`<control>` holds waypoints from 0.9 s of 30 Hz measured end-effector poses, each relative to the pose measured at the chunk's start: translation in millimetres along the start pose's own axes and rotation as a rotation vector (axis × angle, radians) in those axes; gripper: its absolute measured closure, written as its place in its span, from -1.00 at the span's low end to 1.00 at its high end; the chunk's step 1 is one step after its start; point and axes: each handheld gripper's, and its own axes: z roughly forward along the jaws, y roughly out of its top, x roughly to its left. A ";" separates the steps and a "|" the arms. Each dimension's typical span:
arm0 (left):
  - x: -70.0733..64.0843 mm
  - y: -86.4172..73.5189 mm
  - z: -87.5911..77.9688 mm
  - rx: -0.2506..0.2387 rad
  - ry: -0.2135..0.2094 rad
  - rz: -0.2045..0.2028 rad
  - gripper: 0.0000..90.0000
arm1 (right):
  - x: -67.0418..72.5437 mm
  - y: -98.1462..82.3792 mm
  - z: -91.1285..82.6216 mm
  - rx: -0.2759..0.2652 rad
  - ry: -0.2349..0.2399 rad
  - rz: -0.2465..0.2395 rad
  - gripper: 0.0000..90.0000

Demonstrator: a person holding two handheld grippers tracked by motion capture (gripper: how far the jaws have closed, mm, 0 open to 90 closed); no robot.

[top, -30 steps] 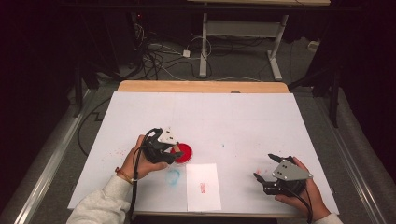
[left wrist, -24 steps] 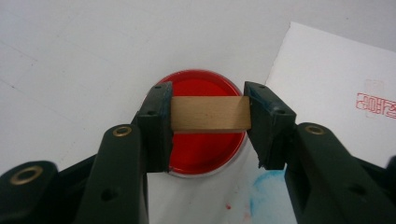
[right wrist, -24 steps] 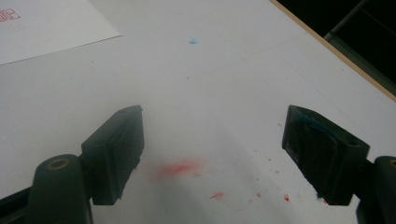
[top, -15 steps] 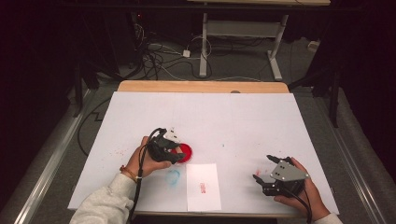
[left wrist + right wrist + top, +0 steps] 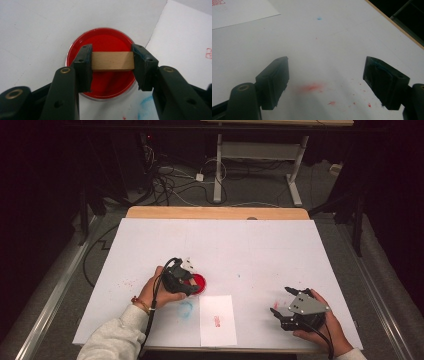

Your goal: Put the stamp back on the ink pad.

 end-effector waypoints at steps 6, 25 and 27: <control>0.4 2.7 1.5 0.011 0.002 -0.006 0.19 | 0.5 0.0 0.8 0.004 0.003 -0.004 -0.52; -2.9 2.3 -5.1 -0.033 0.021 0.003 -0.01 | 0.9 -0.3 1.0 0.007 0.009 -0.010 -0.52; -3.3 2.0 -6.4 -0.046 0.023 0.004 -0.08 | 1.0 -0.1 0.6 0.007 0.007 -0.009 -0.52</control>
